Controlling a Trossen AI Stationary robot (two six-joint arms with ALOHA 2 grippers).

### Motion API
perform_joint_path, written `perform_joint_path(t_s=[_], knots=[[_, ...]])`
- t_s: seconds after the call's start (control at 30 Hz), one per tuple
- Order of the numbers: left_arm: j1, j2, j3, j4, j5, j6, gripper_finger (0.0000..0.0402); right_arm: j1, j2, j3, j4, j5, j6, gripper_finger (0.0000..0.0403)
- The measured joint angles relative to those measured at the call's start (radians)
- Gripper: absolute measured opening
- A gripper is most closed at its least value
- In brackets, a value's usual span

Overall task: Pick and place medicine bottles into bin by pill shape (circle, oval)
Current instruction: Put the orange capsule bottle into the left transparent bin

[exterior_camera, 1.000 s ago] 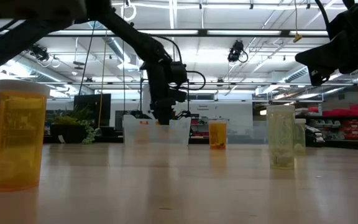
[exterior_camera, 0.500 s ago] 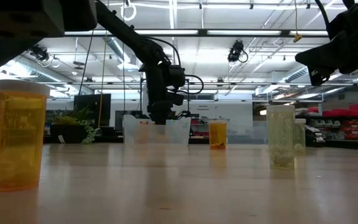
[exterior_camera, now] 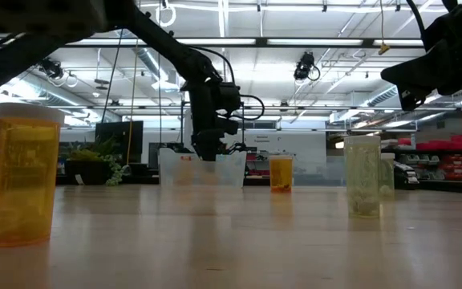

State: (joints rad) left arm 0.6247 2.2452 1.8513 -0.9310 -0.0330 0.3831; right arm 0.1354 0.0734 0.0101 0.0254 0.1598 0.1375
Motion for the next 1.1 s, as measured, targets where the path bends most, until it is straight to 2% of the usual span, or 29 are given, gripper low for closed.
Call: perform_joint_path(t_s=[0.27, 0.47, 0.9, 1.1], knots=[[-0.001, 0.0, 0.101, -0.032, 0.0, 0.022, 0.0293, 0.0, 0.0, 0.0, 0.0, 0.0, 0.0, 0.0019], [-0.016, 0.0, 0.159, -0.133, 0.0, 0.013, 0.0294, 0.0, 0.0, 0.0, 0.0, 0.0, 0.0, 0.0019], [-0.154, -0.03, 0.165, -0.242, 0.005, -0.031, 0.0263, 0.0, 0.0, 0.0, 0.0, 0.0, 0.0, 0.0019], [-0.203, -0.037, 0.166, -0.31, 0.081, -0.043, 0.025, 0.0, 0.0, 0.0, 0.0, 0.0, 0.0, 0.0019]])
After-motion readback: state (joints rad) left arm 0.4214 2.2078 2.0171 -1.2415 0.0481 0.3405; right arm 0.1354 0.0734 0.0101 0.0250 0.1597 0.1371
